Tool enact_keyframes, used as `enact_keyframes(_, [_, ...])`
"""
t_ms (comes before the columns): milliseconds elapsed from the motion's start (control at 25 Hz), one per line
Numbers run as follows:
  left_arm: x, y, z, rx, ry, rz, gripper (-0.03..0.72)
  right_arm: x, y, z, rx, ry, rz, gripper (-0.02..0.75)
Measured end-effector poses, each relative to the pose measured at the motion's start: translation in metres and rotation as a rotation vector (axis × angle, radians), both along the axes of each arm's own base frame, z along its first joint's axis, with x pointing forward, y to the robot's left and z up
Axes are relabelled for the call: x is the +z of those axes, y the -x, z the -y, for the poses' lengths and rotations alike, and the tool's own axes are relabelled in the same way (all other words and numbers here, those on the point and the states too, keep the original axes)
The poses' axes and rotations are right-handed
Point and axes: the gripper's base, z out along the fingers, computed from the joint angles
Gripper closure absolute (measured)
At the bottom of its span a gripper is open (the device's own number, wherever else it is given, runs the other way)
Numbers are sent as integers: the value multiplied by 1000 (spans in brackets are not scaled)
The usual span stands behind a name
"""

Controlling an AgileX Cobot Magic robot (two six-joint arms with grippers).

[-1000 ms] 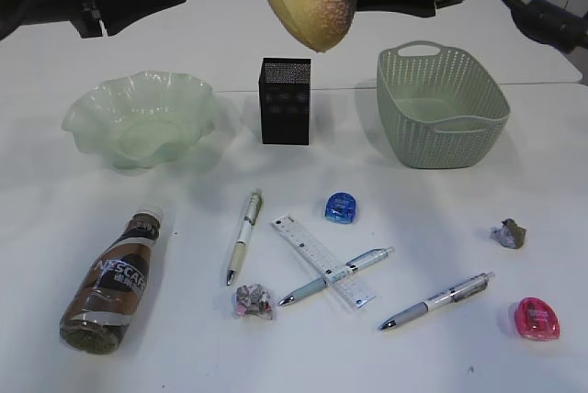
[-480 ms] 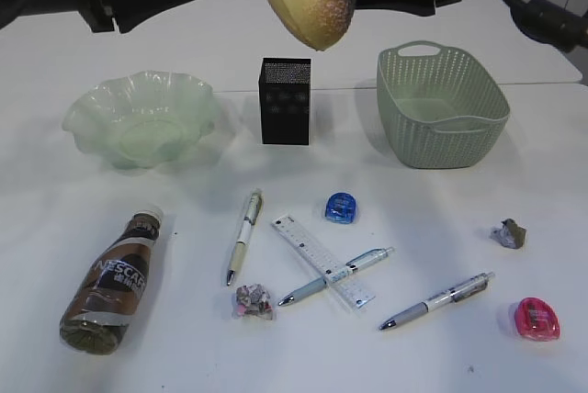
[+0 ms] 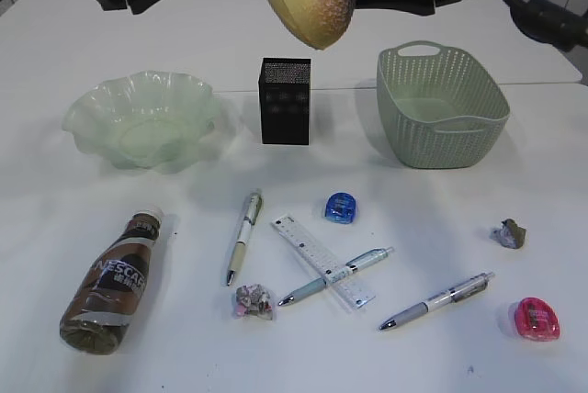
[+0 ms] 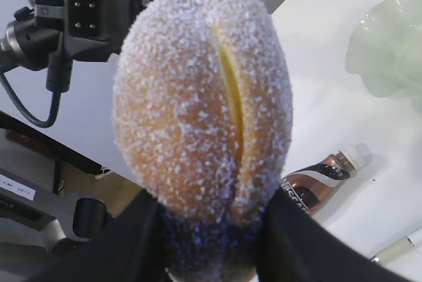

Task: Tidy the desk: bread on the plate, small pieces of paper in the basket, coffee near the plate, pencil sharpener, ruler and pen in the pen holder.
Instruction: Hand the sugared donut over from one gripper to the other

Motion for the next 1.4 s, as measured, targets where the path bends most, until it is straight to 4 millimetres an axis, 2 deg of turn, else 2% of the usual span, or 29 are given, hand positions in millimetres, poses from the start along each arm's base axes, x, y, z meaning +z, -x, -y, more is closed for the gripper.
enact_keyframes(360, [18,1,11,-40,21,31,83,0,0,0,-1,-3,0,447])
enact_keyframes(640, [19,2,13,-45,23,29,83,0,0,0,-1,-3,0,447])
enact_keyframes(840, [19,6,21,-71,23,29,83,0,0,0,-1,-3,0,447])
enact_keyframes(1400, [19,2,27,-69,19,28,83,0,0,0,-1,-3,0,447])
